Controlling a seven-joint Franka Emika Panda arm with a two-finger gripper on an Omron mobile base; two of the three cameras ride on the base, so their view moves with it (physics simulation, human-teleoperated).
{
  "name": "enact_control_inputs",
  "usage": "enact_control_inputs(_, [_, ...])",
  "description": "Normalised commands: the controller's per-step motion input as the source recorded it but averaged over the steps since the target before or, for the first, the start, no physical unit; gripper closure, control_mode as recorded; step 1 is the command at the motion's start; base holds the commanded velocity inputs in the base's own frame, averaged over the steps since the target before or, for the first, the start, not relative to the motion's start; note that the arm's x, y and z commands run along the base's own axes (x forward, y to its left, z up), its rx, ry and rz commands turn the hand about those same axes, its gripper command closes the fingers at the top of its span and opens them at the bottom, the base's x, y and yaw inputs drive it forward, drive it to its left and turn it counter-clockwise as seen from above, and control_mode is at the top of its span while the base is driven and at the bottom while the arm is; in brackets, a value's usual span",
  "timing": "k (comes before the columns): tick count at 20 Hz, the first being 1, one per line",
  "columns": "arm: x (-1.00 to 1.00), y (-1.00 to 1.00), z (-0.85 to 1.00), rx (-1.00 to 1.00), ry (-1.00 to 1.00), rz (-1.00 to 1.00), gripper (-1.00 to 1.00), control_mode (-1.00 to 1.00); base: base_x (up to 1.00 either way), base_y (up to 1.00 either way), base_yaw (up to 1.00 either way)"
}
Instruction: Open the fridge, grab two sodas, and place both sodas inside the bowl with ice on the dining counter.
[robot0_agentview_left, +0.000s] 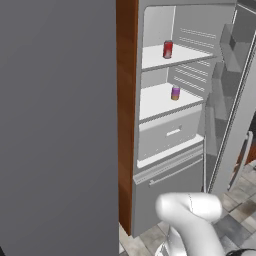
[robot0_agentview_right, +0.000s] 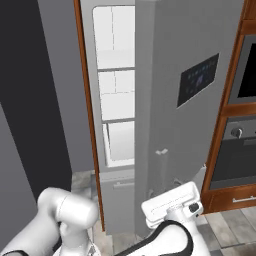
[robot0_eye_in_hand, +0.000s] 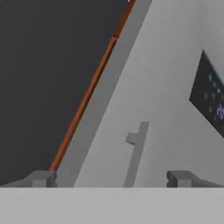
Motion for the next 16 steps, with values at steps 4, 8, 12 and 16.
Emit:
enact_control_inputs(4, [-0.37, 0.64, 0.91, -0.08, -0.17, -0.02, -1.0, -1.0, 0.0, 0.0, 0.0])
enact_control_inputs(8, [-0.14, 0.83, 1.0, -0.12, -0.11, -0.08, -1.0, -1.0, 0.0, 0.0, 0.0])
enact_control_inputs(12, [-0.09, 0.83, 1.0, -0.13, -0.06, -0.1, -1.0, -1.0, 0.0, 0.0, 0.0])
enact_control_inputs(16, [-0.08, 0.78, 0.97, -0.14, -0.01, -0.11, -1.0, -1.0, 0.0, 0.0, 0.0])
